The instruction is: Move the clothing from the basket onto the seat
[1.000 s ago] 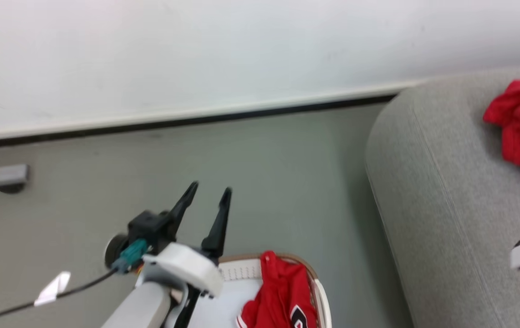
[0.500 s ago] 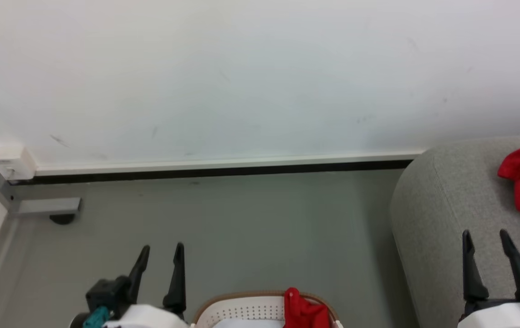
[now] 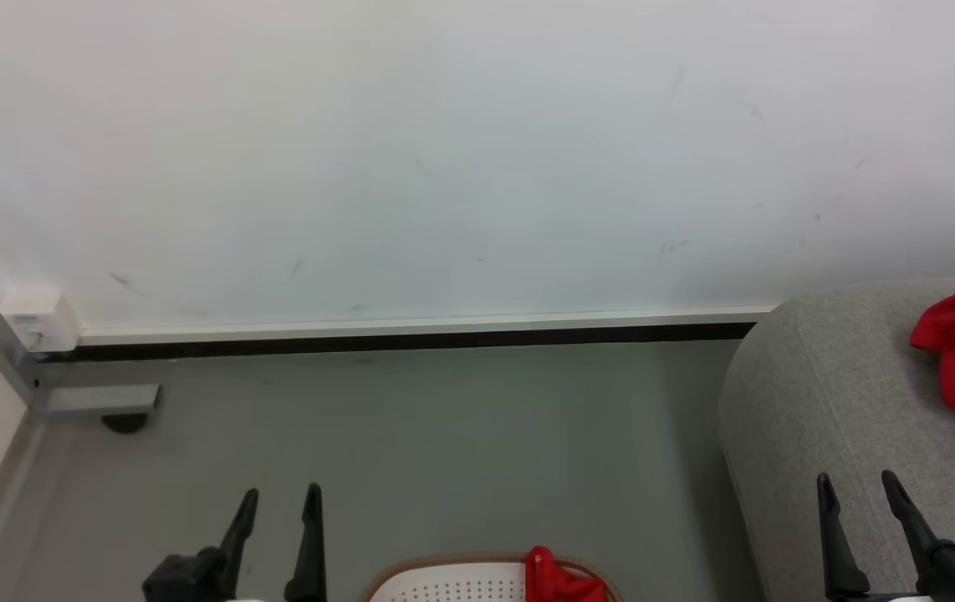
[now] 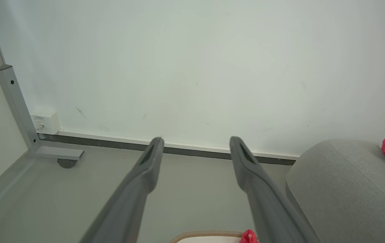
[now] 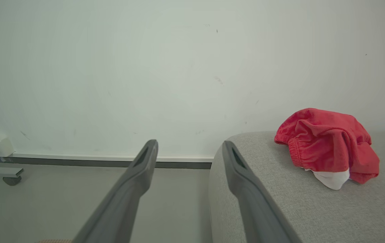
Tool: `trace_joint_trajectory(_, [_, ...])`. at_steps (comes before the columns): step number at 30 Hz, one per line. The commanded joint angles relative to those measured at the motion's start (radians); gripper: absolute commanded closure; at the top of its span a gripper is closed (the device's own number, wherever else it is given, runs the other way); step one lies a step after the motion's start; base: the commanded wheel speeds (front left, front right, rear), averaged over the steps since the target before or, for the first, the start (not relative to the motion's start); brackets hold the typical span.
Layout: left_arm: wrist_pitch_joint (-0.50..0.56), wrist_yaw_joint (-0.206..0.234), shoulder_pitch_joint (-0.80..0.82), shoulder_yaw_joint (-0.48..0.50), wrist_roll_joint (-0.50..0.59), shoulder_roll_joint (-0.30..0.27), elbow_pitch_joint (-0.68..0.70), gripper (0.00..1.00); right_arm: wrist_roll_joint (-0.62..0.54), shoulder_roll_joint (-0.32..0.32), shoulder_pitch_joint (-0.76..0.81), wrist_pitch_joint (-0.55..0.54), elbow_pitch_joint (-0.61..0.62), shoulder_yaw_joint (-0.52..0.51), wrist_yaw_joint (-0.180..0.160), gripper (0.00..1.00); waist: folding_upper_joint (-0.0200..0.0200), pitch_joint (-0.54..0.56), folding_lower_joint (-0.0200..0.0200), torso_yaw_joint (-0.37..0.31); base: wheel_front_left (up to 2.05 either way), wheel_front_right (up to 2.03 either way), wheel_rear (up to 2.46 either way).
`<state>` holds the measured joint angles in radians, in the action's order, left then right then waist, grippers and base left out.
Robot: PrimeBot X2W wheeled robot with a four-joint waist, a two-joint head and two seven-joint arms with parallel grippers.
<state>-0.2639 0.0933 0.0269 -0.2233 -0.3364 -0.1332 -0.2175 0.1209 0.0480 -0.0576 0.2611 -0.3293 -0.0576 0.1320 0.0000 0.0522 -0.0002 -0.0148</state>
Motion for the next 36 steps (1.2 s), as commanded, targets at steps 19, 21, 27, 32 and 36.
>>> trace_joint_trajectory(19, [0.011, -0.082, 0.061, -0.012, 0.058, 0.031, -0.034, 0.0, -0.014, 0.002, -0.046, 0.003, 0.053, -0.018, -0.003, 0.0, 0.0, -0.043, 0.0002, -0.066, 0.0, 0.0, 0.0])
trace_joint_trajectory(21, [0.022, -0.087, 0.069, -0.021, 0.057, 0.031, -0.038, 0.0, -0.017, 0.002, -0.048, 0.003, 0.055, -0.015, -0.002, 0.0, 0.0, -0.048, 0.0002, -0.074, 0.0, 0.0, 0.0])
trace_joint_trajectory(27, [0.116, -0.128, 0.145, -0.079, 0.063, 0.029, -0.061, 0.0, -0.015, 0.002, -0.088, 0.003, 0.078, -0.007, -0.003, 0.0, 0.0, -0.118, 0.0002, -0.125, 0.0, 0.0, 0.0])
trace_joint_trajectory(32, [0.192, -0.153, 0.211, -0.125, 0.071, 0.036, -0.104, 0.0, -0.002, 0.002, -0.129, 0.003, 0.101, -0.002, -0.003, 0.0, 0.0, -0.197, 0.0002, -0.164, 0.0, 0.0, 0.0])
trace_joint_trajectory(36, [0.266, -0.167, 0.251, -0.165, 0.072, 0.041, -0.156, 0.0, 0.015, 0.002, -0.161, 0.003, 0.121, 0.003, -0.003, 0.0, 0.0, -0.268, 0.0002, -0.188, 0.0, 0.0, 0.0])
